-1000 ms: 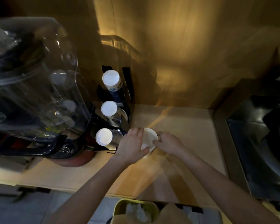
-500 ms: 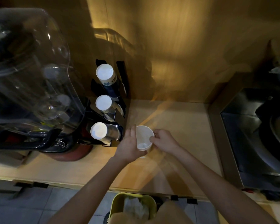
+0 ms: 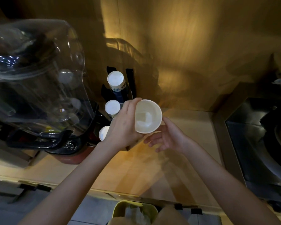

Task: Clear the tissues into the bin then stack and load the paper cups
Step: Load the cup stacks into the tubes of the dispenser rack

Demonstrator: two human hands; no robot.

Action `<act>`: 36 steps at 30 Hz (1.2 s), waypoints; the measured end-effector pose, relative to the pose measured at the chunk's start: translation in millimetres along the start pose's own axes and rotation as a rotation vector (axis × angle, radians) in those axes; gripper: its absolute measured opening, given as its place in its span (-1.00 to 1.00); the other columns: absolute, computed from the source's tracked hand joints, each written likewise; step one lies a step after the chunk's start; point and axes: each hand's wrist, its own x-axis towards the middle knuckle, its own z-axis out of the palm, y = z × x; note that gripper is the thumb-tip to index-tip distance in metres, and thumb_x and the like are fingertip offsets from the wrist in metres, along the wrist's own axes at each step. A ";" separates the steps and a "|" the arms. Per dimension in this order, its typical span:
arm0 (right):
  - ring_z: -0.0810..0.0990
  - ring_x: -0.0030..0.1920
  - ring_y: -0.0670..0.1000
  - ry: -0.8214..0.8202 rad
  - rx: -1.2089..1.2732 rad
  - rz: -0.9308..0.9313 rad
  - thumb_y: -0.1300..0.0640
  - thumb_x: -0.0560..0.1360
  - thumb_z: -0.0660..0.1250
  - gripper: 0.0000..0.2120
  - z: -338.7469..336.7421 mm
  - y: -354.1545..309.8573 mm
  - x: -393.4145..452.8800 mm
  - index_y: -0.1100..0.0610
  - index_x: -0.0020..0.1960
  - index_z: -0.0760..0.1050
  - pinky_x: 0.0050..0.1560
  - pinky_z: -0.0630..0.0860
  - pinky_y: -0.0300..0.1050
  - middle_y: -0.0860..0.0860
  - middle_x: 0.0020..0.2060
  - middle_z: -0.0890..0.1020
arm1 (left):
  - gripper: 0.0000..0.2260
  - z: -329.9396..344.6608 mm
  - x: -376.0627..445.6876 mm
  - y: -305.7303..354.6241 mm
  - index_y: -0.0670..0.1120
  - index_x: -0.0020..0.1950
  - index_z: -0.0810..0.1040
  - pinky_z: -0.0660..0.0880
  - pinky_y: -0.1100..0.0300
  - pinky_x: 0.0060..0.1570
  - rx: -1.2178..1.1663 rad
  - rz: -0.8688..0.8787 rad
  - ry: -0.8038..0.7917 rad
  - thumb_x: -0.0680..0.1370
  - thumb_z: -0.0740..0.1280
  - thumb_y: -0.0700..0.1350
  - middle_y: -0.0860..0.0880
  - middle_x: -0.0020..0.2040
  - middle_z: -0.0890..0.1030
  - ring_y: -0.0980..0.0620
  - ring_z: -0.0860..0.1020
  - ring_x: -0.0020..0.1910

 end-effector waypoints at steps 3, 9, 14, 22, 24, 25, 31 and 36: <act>0.63 -0.36 0.12 -0.216 0.133 -0.072 -0.43 0.38 -0.03 -0.25 12.8 -6.3 -3.2 0.19 0.06 0.51 -0.54 0.50 -0.19 0.20 -0.23 0.65 | -0.26 -9.2 -7.9 -8.8 -0.12 0.36 0.18 0.54 0.00 -0.04 0.147 0.176 0.083 0.28 0.46 -0.07 -0.21 0.31 0.39 -0.15 0.42 0.22; 0.65 -0.43 0.07 -0.304 0.070 -0.195 -0.32 0.31 0.09 -0.45 44.2 -16.8 -0.4 0.07 0.00 0.53 -0.60 0.49 -0.20 0.09 -0.36 0.68 | -0.53 -18.1 -34.0 -33.7 -0.12 0.34 0.19 0.29 0.07 0.28 0.195 0.327 0.102 0.56 0.08 0.15 -0.17 0.39 0.20 -0.11 0.29 0.35; 0.66 -0.28 0.03 -0.151 -0.187 -0.230 -0.12 0.36 0.34 -0.50 65.0 -23.9 11.7 0.11 0.21 0.44 -0.33 0.59 -0.05 0.07 -0.14 0.66 | -0.56 -36.5 -50.8 -52.1 -0.11 0.16 0.31 0.35 0.09 0.26 -0.064 0.165 0.061 0.34 0.28 -0.02 -0.16 0.34 0.36 0.00 0.34 0.32; 0.52 0.19 -0.01 0.091 -0.520 -0.502 0.05 0.13 0.56 -0.15 99.8 -5.2 34.2 -0.02 0.31 0.21 0.17 0.53 -0.03 -0.01 0.22 0.50 | -0.37 -65.9 -42.8 -68.5 0.05 0.33 0.26 0.46 0.46 0.07 -0.570 -0.251 0.112 0.33 0.34 0.20 0.22 0.15 0.50 0.29 0.48 0.15; 0.52 0.17 -0.03 0.129 -0.618 -0.582 0.05 0.14 0.56 -0.21 107.4 4.1 37.9 -0.07 0.24 0.22 0.13 0.53 -0.06 -0.02 0.19 0.49 | -0.36 -70.9 -42.4 -70.5 0.08 0.33 0.28 0.47 0.49 0.01 -0.578 -0.268 0.132 0.31 0.42 0.13 0.28 0.10 0.50 0.35 0.49 0.09; 0.51 0.17 -0.03 0.155 -0.663 -0.612 0.04 0.16 0.55 -0.23 110.5 8.4 39.5 -0.08 0.24 0.22 0.11 0.53 -0.03 -0.02 0.19 0.49 | -0.38 -73.0 -43.0 -71.3 0.09 0.30 0.30 0.46 0.49 -0.01 -0.526 -0.257 0.151 0.30 0.44 0.12 0.26 0.08 0.51 0.35 0.49 0.08; 0.52 0.17 0.07 0.353 -0.849 -0.674 -0.02 0.26 0.50 -0.23 120.6 27.3 53.1 -0.03 0.34 0.17 -0.05 0.53 0.03 -0.02 0.23 0.51 | -0.36 -74.7 -49.1 -79.1 0.05 0.21 0.39 0.37 0.32 0.00 -0.173 -0.181 0.089 0.19 0.44 0.18 0.07 0.12 0.55 0.08 0.46 0.12; 0.51 0.20 0.05 0.435 -1.007 -0.634 -0.03 0.34 0.43 -0.31 119.5 35.3 58.9 -0.01 0.38 0.19 -0.01 0.49 -0.04 -0.05 0.30 0.46 | -0.39 -54.2 -56.4 -90.5 -0.12 0.25 0.42 0.23 0.61 0.03 -0.151 -0.170 0.063 0.25 0.55 -0.13 -0.05 0.18 0.50 0.15 0.41 0.12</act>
